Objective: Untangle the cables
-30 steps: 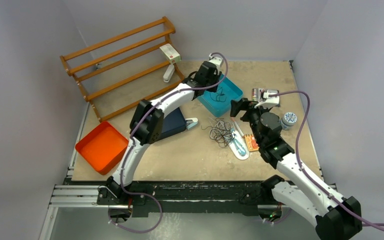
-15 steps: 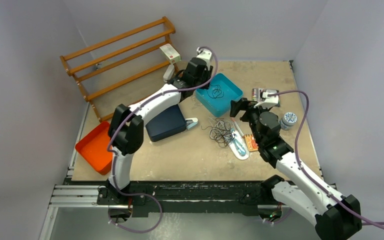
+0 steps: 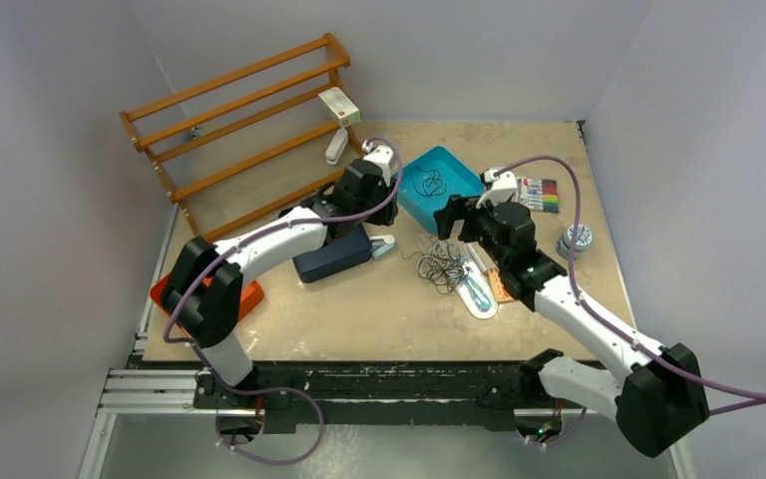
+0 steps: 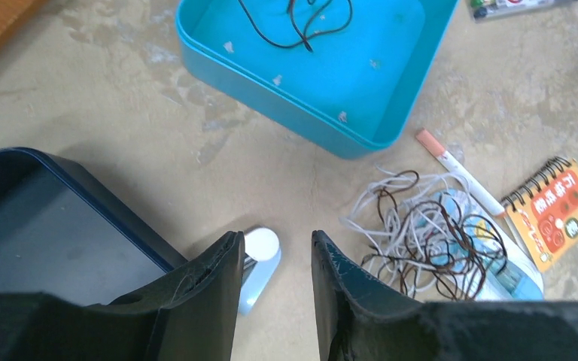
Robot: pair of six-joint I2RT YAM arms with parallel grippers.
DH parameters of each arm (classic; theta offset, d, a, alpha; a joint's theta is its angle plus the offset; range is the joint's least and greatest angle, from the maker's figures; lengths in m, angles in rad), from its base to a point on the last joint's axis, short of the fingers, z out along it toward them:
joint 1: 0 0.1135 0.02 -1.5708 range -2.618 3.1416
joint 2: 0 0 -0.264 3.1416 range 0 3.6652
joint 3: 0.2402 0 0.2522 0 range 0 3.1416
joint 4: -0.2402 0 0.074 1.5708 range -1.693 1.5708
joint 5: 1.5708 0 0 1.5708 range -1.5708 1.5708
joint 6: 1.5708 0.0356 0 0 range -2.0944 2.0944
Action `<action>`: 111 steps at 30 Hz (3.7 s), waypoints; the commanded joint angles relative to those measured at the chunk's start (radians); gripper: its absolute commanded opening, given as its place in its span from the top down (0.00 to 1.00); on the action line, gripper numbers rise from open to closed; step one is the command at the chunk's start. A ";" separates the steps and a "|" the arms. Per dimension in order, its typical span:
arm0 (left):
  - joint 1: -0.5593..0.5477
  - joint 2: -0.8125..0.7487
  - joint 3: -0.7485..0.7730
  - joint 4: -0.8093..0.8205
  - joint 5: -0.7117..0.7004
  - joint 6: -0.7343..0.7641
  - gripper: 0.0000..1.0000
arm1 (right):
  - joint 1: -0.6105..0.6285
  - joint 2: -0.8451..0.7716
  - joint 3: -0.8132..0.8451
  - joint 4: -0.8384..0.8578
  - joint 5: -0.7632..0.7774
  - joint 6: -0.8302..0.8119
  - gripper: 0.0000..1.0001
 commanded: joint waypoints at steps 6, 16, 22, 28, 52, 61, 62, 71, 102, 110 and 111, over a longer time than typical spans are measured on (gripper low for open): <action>-0.005 -0.091 -0.130 0.142 0.151 -0.002 0.62 | 0.002 0.097 0.100 -0.113 -0.033 0.068 0.09; -0.018 -0.055 -0.195 0.295 0.275 0.159 0.55 | 0.002 0.132 0.119 -0.205 -0.051 0.090 0.09; -0.018 0.009 -0.193 0.354 0.333 0.220 0.53 | 0.002 0.139 0.131 -0.225 -0.062 0.061 0.09; -0.018 0.045 -0.176 0.340 0.357 0.288 0.49 | -0.005 0.145 0.135 -0.230 -0.072 0.057 0.08; -0.018 0.169 -0.132 0.487 0.420 0.288 0.52 | -0.013 0.124 0.075 -0.217 -0.063 0.130 0.08; -0.018 0.205 -0.106 0.535 0.447 0.259 0.66 | -0.015 0.113 0.065 -0.215 -0.066 0.139 0.07; -0.018 0.205 -0.103 0.537 0.448 0.252 0.69 | -0.015 0.107 0.061 -0.215 -0.065 0.145 0.07; -0.018 0.174 -0.105 0.565 0.447 0.196 0.93 | -0.016 0.034 -0.006 -0.142 -0.064 0.168 0.05; -0.072 -0.006 0.038 0.290 0.335 0.234 1.00 | -0.015 -0.183 -0.243 0.250 -0.001 0.116 0.02; -0.088 -0.028 0.043 0.269 0.331 0.232 1.00 | -0.015 -0.068 -0.253 0.350 0.035 0.166 0.02; -0.089 -0.032 0.043 0.266 0.331 0.232 1.00 | -0.015 -0.049 -0.250 0.359 0.046 0.175 0.02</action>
